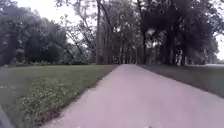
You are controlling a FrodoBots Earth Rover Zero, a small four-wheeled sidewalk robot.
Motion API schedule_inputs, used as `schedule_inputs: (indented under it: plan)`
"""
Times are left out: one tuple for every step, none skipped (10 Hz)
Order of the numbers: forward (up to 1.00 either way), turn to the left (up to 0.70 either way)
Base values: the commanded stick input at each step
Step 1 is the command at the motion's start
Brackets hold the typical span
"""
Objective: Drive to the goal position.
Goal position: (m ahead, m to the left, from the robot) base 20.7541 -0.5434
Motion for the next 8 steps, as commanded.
schedule_inputs:
  plan:
    - [0.7, 0.0]
    - [0.7, 0.0]
    - [0.7, 0.0]
    - [0.7, 0.0]
    - [0.7, 0.0]
    - [0.7, 0.0]
    - [0.7, 0.0]
    - [0.7, 0.0]
